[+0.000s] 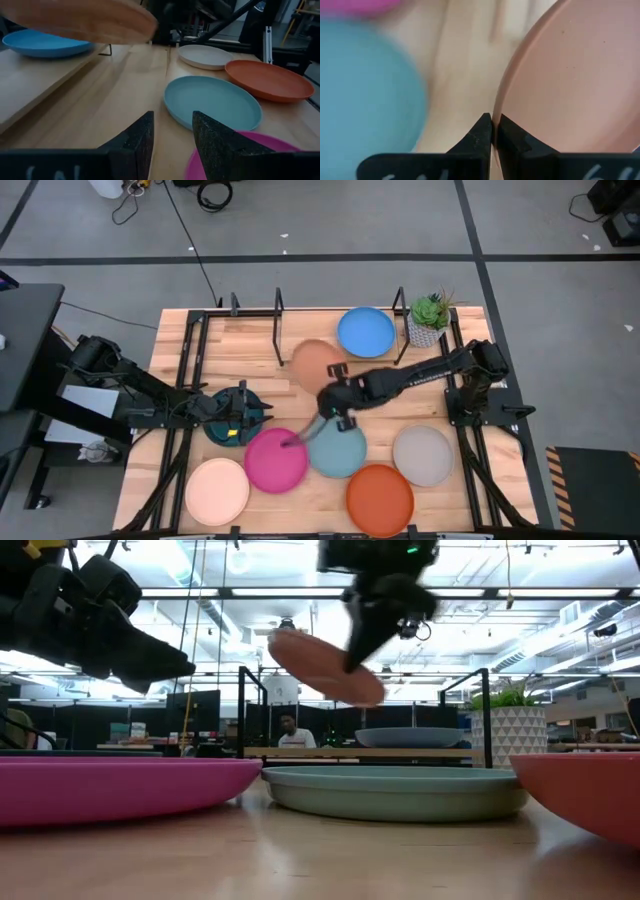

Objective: Place and stack plates onto a shelf
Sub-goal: Put the brown plate on the shelf

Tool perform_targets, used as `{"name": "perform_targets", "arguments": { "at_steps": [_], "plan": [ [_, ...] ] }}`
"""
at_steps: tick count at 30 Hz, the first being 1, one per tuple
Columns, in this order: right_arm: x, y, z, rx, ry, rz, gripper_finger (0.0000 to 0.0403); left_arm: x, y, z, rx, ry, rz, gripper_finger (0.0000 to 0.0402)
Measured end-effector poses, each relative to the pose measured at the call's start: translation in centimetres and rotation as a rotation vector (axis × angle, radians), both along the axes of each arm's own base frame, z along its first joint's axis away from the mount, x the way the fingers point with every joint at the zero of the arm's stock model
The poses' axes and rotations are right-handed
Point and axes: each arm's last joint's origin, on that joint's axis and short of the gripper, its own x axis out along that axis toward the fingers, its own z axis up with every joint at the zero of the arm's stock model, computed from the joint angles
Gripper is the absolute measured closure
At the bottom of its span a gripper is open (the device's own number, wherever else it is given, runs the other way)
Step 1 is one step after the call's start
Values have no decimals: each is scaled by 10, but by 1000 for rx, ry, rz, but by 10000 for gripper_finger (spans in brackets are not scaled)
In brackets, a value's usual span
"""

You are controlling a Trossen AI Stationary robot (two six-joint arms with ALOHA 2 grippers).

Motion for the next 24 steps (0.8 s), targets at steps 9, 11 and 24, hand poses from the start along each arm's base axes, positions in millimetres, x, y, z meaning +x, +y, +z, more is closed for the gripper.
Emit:
{"name": "perform_targets", "arguments": {
  "at_steps": [9,11,24],
  "plan": [
    [19,-67,5,59,-152,-70,379,-4,-12,-2,-42,14,-77,260],
    [21,-77,2,41,-153,-69,379,-5,-13,-2,-44,13,-86,260],
    [21,-127,-2,85,-115,-107,379,-5,-13,-2,-57,10,-50,260]
  ]
}}
